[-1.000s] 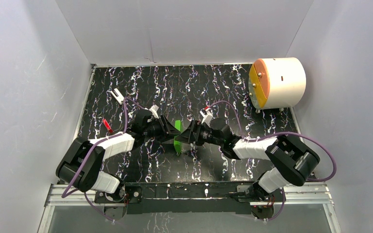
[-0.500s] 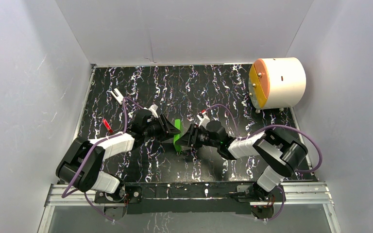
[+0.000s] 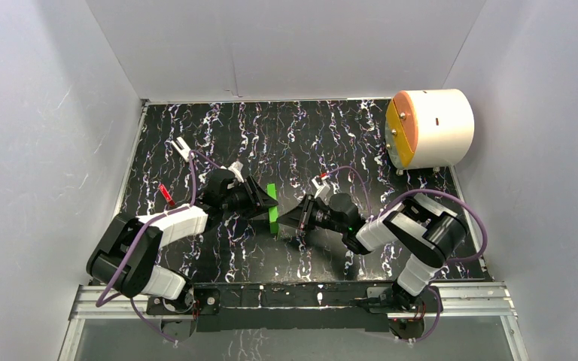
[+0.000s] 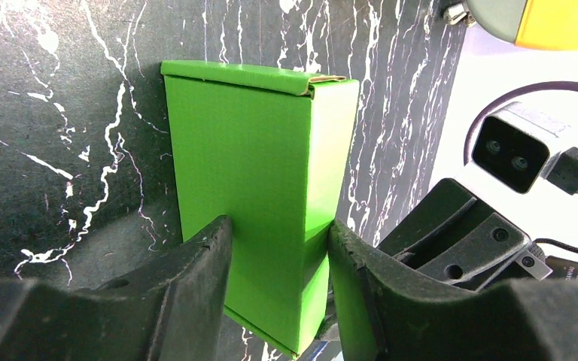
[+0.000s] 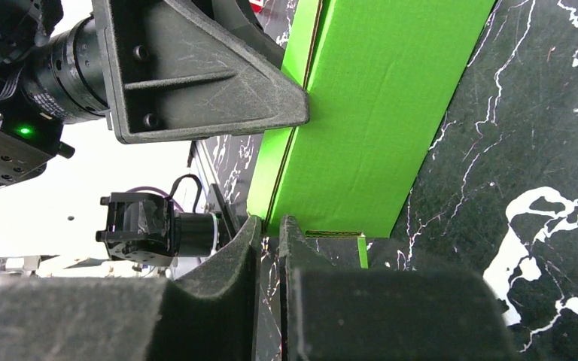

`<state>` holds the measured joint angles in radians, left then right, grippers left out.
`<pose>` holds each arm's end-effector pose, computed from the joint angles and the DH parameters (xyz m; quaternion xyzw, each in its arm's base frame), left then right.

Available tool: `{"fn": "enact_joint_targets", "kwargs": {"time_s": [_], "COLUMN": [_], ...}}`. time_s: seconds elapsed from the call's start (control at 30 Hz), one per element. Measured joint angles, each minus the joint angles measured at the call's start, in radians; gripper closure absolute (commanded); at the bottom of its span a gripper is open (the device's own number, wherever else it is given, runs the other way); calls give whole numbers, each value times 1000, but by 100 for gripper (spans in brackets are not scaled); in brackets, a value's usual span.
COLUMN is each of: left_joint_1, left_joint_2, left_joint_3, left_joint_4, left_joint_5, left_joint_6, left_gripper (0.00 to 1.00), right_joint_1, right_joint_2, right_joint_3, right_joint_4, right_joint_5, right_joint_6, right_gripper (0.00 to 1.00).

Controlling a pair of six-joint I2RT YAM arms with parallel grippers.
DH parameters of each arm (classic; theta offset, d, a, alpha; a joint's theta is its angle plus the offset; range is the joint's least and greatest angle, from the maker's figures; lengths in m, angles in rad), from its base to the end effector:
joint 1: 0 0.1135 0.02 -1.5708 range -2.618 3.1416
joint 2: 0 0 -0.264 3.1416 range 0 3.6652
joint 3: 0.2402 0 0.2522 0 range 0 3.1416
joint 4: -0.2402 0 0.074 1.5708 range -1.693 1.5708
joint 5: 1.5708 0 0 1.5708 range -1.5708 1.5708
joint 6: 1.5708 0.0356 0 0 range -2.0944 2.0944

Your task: Fold the paper box

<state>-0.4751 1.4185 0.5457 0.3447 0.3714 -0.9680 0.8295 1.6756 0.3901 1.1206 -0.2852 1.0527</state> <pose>0.2394 -0.1377 0.1713 -0.1187 0.8489 -0.4435 0.2617 0.1822 0.2139 0.1401 -0.0072 0.7607 0.5810 0.2892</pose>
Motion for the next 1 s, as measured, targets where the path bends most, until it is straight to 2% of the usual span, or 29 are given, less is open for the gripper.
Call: {"fn": "enact_joint_targets", "kwargs": {"time_s": [0.13, 0.27, 0.47, 0.57, 0.8, 1.0], "left_joint_1": [1, 2, 2, 2, 3, 5], "left_joint_2": [-5, -4, 0, 5, 17, 21], "left_joint_3": [0, 0, 0, 1, 10, 11], "left_joint_4": [-1, 1, 10, 18, 22, 26], "left_joint_5": [2, 1, 7, 16, 36, 46], "left_joint_6": [7, 8, 19, 32, 61, 69], "left_gripper": [61, 61, 61, 61, 61, 61], "right_joint_1": [-2, -16, -109, -148, -169, -173], "right_joint_2": [-6, -60, -120, -118, 2, 115], "right_joint_3": [10, 46, 120, 177, 340, 381], "right_joint_4": [-18, -143, -311, -362, -372, -376], "right_joint_5": [-6, -21, -21, -17, -5, 14], "right_joint_6": [-7, -45, -89, -100, -78, -26], "right_gripper": [81, 75, 52, 46, 40, 40]}}
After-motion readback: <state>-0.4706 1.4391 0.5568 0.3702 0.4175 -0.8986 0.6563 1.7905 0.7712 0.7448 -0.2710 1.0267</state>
